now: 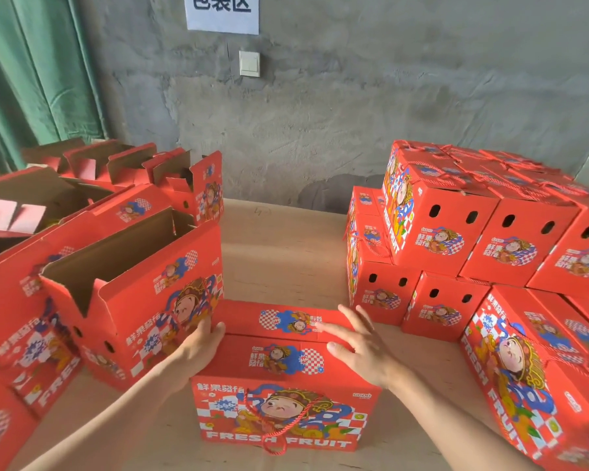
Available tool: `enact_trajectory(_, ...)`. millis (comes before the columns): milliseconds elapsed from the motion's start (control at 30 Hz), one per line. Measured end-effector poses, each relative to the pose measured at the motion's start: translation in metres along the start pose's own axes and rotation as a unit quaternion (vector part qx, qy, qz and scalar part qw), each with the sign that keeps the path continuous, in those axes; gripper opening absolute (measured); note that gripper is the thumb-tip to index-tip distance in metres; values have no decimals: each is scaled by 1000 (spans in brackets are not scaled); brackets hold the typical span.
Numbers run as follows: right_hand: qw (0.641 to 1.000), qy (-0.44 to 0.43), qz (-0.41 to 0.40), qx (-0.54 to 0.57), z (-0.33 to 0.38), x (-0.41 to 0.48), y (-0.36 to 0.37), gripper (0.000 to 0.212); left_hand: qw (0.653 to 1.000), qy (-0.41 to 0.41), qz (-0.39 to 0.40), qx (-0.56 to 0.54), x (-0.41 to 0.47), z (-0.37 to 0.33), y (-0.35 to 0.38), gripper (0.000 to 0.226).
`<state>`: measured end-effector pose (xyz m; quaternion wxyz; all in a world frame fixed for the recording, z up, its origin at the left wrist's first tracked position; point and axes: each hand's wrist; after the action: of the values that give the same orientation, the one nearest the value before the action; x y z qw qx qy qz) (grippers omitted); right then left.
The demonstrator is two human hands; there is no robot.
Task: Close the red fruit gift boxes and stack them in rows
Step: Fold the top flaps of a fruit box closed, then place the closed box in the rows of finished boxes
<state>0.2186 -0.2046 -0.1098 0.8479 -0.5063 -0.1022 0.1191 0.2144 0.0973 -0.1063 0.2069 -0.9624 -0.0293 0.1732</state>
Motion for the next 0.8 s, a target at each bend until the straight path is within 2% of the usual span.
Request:
enact_trajectory(67, 999, -6, 9, -46, -2, 4, -6, 37, 991, 21, -35, 124, -5, -5, 3, 49)
enact_trajectory(133, 995, -14, 14, -97, -4, 8, -12, 38, 958, 55, -99, 262, -14, -1, 10, 62)
enact_trajectory(233, 995, 1, 20, -97, -6, 9, -12, 39, 910, 117, -182, 353, -41, 16, 26, 81)
enact_trajectory(333, 993, 8, 10, -119, -4, 8, -9, 41, 906, 142, -181, 356, -65, 31, 47, 106)
enact_trajectory(467, 988, 35, 12, -150, 1, 3, -11, 44, 919, 150, -179, 318, -56, 30, 66, 73)
enact_trajectory(633, 972, 118, 35, -198, 10, -15, -12, 51, 924, 156, -182, 297, -22, 18, 62, 80)
enact_trajectory(733, 968, 148, 38, -197, 25, -35, -14, 56, 955, 76, -191, 215, -1, -1, 73, 82)
enact_trajectory(800, 969, 157, 31, -187, 38, -53, -11, 57, 976, -3, -157, 148, 11, -15, 83, 77)
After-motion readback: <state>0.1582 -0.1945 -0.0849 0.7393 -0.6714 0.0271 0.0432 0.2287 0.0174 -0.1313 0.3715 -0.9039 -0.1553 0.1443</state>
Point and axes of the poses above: each hand's wrist, its own x-axis towards the middle knuckle, its own y-axis out of the palm, z = x × y, and after that the axes turned 4 degrees about -z, right-handed
